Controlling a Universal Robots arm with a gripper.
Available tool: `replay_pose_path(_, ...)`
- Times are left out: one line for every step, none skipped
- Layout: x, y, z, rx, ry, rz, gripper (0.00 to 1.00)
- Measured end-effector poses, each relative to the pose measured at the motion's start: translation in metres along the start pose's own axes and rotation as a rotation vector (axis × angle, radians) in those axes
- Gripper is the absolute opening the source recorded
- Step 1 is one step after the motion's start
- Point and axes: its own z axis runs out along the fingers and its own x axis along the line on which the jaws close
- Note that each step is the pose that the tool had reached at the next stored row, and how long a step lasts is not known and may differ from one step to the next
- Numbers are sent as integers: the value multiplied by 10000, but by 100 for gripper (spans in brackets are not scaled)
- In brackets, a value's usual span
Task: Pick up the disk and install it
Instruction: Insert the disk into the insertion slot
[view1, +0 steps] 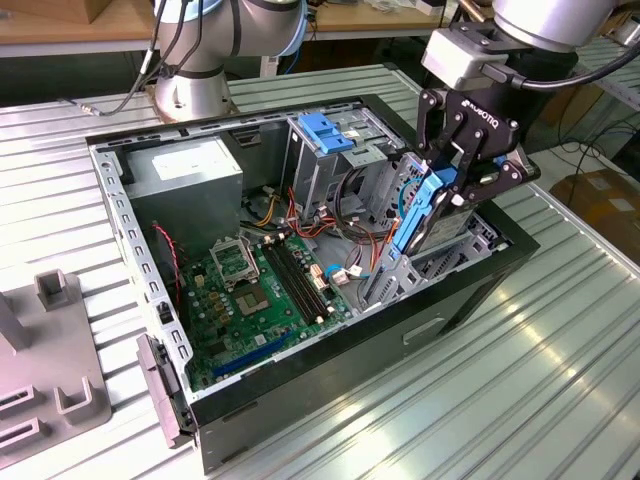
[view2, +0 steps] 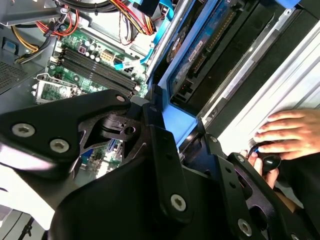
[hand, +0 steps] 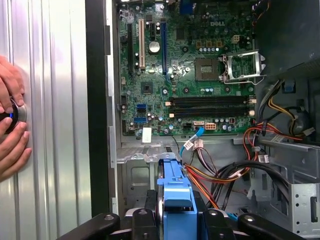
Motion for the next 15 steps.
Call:
replay_pose_path(0,0,8,-1,2,0,37)
replay_pose_path(0,0,17,0,1,0,37)
replay_pose_path(0,0,24,0,1,0,37)
replay_pose_path(0,0,32,0,-1,1,37)
replay_pose_path(0,0,38,0,-1,0,37)
replay_pose_path(0,0,39,0,0,0,37)
replay_pose_path(0,0,39,0,1,1,37)
replay_pose_path(0,0,40,-1,0,0,37)
replay_pose_path(0,0,40,0,-1,0,37)
replay_pose_path(0,0,41,0,-1,0,37)
replay_pose_path(0,0,41,0,-1,0,37)
replay_pose_path(0,0,42,0,-1,1,37)
replay_pose_path(0,0,42,0,-1,0,37)
replay_pose_path(0,0,41,0,0,1,37)
replay_pose_path(0,0,42,0,-1,1,37)
